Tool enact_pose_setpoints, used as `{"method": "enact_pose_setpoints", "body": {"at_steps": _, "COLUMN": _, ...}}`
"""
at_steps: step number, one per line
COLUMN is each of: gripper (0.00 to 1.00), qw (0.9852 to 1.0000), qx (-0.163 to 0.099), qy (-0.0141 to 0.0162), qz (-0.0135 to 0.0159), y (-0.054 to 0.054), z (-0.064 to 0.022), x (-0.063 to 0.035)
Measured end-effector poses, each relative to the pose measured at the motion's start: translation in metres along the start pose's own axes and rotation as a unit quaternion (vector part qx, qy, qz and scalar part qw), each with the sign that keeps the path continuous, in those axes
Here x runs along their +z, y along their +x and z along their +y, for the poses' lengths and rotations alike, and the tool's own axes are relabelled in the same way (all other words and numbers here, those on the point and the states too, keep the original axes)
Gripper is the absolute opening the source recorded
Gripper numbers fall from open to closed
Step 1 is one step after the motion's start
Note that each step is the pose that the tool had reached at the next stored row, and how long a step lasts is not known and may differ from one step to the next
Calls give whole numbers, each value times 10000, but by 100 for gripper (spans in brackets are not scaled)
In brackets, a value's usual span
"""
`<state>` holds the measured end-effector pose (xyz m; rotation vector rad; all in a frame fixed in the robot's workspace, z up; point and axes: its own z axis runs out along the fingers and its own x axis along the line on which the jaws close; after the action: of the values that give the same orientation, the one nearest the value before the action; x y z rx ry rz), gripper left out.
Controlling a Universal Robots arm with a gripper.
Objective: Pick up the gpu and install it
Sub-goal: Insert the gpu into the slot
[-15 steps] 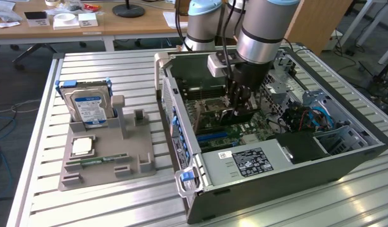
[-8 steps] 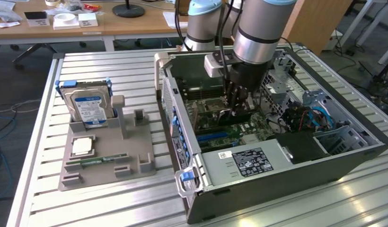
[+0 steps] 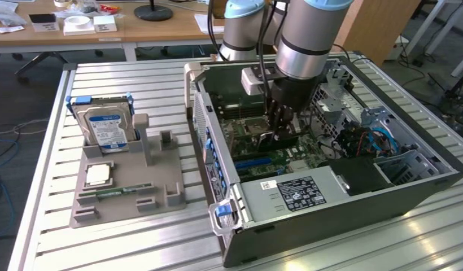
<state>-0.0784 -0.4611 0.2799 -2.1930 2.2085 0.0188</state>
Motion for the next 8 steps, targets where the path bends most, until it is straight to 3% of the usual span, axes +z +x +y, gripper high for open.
{"method": "enact_pose_setpoints", "body": {"at_steps": 8, "gripper": 27, "qw": 10000, "qx": -1, "qy": 0, "qz": 0, "y": 3, "z": 30, "x": 72}}
